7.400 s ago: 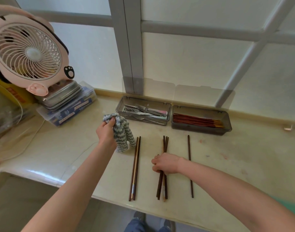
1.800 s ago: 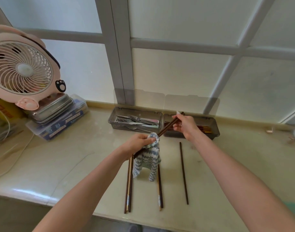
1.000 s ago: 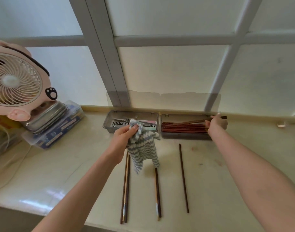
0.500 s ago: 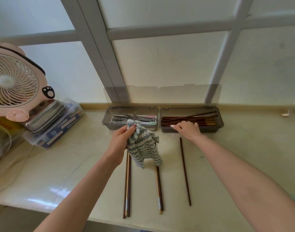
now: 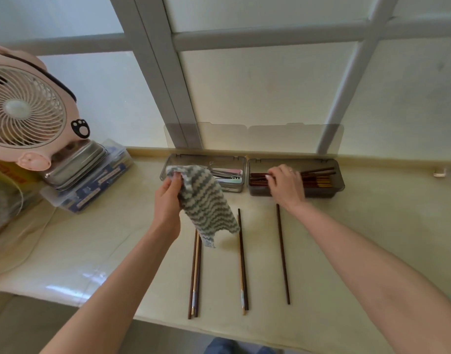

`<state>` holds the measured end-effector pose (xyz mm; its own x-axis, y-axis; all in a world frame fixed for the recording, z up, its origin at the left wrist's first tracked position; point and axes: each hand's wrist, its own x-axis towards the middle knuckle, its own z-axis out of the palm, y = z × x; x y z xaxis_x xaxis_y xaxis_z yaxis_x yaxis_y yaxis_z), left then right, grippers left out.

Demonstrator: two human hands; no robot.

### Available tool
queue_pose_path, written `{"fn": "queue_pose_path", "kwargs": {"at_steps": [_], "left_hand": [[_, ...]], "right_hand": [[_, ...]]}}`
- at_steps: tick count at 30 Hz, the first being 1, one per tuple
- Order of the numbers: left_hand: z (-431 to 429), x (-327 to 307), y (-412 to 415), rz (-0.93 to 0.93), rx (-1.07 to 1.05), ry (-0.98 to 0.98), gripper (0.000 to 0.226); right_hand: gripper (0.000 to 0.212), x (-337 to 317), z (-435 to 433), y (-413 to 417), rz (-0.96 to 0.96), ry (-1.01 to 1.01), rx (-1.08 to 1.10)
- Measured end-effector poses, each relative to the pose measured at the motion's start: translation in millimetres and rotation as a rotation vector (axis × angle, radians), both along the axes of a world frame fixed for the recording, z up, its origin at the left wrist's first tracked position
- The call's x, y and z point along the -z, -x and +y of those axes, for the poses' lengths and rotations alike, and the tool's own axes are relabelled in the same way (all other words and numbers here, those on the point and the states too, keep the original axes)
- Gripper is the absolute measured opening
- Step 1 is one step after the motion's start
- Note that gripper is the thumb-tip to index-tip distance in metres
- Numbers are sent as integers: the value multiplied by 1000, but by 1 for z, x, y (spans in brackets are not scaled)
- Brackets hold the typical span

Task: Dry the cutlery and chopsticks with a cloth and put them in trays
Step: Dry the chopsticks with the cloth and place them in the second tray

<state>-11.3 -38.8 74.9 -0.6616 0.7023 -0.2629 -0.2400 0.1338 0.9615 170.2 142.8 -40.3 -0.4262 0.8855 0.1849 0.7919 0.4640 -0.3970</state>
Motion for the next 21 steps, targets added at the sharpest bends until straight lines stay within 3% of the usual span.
{"fn": "queue_pose_path", "kwargs": {"at_steps": [2, 5, 8, 21], "left_hand": [[-1, 0, 8, -32, -96, -60, 31], [-4, -3, 18, -88, -200, -148, 34], [-9, -6, 25, -77, -216, -190, 41], [-45, 5, 57, -113, -273, -149, 37]], "right_hand": [[22, 2, -32, 19, -35, 100, -57], [25, 16, -78, 47, -276, 324, -101], [31, 33, -111, 61, -428, 386, -89], [30, 33, -138, 75, -375, 517, 159]]}}
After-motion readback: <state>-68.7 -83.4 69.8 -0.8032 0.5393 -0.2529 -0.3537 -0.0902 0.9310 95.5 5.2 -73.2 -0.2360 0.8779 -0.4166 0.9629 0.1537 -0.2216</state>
